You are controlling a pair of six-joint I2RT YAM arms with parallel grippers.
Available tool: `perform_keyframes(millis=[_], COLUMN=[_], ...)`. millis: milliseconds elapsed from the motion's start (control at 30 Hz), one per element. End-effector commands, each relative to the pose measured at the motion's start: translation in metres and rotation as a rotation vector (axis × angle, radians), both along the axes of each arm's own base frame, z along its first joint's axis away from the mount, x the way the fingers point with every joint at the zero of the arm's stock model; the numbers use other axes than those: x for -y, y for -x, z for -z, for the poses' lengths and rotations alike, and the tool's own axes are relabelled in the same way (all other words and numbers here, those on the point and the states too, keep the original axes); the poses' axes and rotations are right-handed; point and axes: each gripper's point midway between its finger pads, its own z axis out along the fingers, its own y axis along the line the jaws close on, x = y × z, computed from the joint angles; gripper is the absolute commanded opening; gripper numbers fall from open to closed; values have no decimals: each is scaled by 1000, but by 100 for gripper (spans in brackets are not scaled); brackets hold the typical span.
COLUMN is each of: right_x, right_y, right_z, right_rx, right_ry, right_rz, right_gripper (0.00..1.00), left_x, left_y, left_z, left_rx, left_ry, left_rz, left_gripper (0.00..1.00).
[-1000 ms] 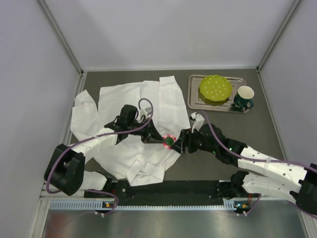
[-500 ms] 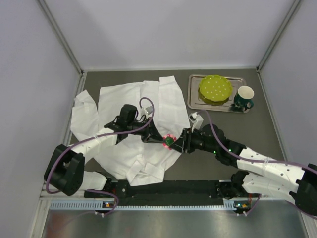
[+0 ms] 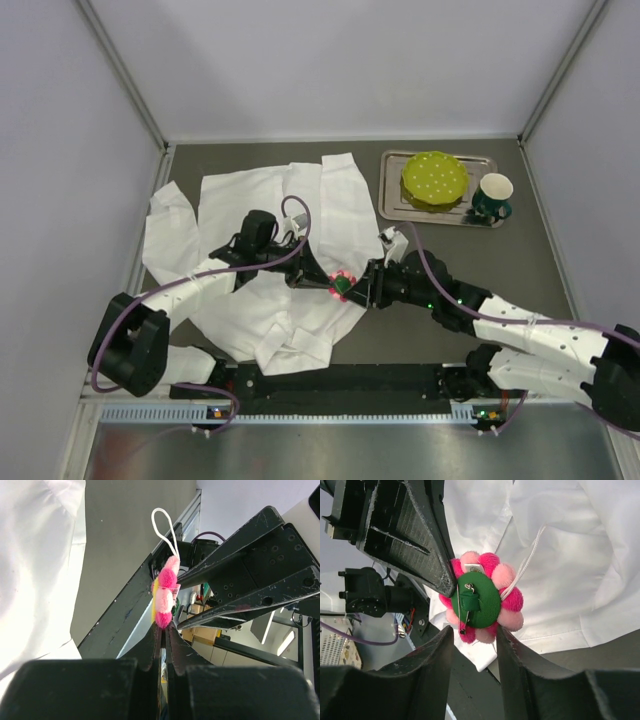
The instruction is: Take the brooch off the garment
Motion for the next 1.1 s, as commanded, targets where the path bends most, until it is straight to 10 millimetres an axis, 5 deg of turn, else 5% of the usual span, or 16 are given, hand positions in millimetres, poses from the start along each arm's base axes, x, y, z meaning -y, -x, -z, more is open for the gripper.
perform_keyframes(millis=[0,833,933,1067], right_x=[-2,-3,-5,3], right_y=[-10,-12,-7,-7], right_z=[-10,-15,-19,-14], right_rx=[27,2,-4,-4], right_ry=[-26,-47,-61,-17], right_rz=[28,51,25,42], right_gripper=[38,19,20,34], left_x=[4,4,4,4], left_y=[-5,1,-2,-7], left_z=[-27,-25,-23,-17], left_rx=[94,103,106,86], left_ry=[69,96,84,51], left_rz=[26,56,40,10], left_gripper=[0,0,0,0])
